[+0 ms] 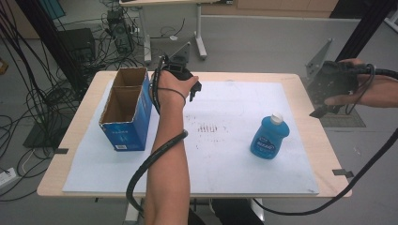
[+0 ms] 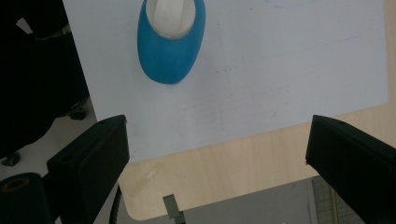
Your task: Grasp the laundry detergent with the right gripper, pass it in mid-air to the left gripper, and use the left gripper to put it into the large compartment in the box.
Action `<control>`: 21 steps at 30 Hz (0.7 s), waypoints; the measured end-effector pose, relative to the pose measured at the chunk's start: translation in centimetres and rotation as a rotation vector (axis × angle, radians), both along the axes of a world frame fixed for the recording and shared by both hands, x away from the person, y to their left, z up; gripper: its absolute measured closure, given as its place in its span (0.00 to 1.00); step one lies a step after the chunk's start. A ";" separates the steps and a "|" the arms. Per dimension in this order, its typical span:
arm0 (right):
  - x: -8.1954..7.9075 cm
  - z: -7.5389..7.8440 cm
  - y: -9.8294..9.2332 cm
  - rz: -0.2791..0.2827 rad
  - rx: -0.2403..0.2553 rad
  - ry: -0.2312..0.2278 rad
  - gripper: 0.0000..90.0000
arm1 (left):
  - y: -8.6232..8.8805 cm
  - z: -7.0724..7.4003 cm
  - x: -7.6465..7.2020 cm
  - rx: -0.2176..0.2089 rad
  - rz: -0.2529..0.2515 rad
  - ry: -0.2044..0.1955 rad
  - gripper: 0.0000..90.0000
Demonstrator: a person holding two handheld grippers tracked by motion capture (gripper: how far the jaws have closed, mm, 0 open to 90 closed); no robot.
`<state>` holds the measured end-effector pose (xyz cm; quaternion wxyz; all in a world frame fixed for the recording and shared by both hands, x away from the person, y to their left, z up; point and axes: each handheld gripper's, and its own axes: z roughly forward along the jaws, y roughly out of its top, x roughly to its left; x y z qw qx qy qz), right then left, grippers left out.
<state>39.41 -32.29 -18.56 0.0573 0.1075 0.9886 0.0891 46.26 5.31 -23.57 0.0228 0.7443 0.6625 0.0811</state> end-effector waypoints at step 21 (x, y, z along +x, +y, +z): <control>-1.3 -4.1 -1.5 -0.023 0.042 0.039 0.06 | -0.2 0.0 -0.4 0.002 -0.007 0.003 0.08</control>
